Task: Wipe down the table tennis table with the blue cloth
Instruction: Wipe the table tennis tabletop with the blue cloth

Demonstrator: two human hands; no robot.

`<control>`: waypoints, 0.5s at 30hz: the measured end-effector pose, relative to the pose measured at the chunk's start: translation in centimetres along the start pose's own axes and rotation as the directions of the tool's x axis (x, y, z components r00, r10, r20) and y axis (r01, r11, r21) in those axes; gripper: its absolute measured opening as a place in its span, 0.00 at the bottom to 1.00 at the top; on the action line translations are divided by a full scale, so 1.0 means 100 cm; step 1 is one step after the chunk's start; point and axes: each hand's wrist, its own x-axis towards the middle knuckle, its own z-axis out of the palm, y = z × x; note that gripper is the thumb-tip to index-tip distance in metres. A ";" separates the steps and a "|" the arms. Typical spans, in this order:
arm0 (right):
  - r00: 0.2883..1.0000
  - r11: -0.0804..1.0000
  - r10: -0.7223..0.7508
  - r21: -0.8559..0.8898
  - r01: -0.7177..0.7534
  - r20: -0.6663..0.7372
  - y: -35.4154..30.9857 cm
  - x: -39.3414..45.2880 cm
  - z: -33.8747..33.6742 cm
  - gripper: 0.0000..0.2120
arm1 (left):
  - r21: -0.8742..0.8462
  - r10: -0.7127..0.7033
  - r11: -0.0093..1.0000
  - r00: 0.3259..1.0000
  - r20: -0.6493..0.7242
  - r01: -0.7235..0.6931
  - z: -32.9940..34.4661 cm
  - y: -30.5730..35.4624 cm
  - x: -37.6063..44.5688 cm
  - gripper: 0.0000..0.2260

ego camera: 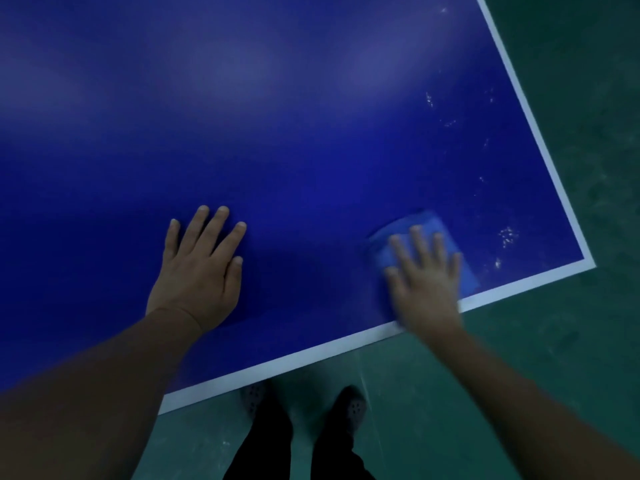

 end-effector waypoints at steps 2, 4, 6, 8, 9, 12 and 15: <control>0.946 0.948 0.319 -0.028 -0.318 0.059 0.059 0.016 -0.013 0.28 | 0.007 -0.001 1.000 1.000 0.005 0.000 0.000 0.001 0.000 0.26; 0.850 0.850 0.521 0.041 -0.524 0.073 0.081 0.029 -0.023 0.27 | 0.009 0.001 1.000 1.000 0.005 -0.001 0.000 0.001 0.000 0.26; 0.777 0.771 0.627 0.098 -0.630 0.062 0.060 0.039 -0.021 0.27 | 0.013 0.001 1.000 1.000 0.007 -0.001 -0.001 0.002 0.000 0.27; 0.827 0.823 0.562 0.075 -0.563 0.033 0.012 0.037 -0.012 0.27 | 0.025 -0.005 1.000 1.000 0.011 0.005 -0.002 0.002 0.000 0.27; 0.893 0.891 0.450 0.069 -0.449 0.009 -0.017 0.030 -0.008 0.26 | 0.035 -0.009 0.999 1.000 0.014 0.009 -0.002 0.003 0.000 0.27; 0.998 0.998 -0.060 0.035 0.060 0.022 -0.064 -0.008 0.002 0.26 | 0.057 -0.022 0.998 1.000 0.007 0.021 -0.002 0.004 0.000 0.27; 0.984 0.988 -0.155 0.000 0.156 0.086 -0.013 -0.005 -0.005 0.27 | 0.090 -0.023 0.996 1.000 -0.006 0.024 -0.002 0.004 0.001 0.28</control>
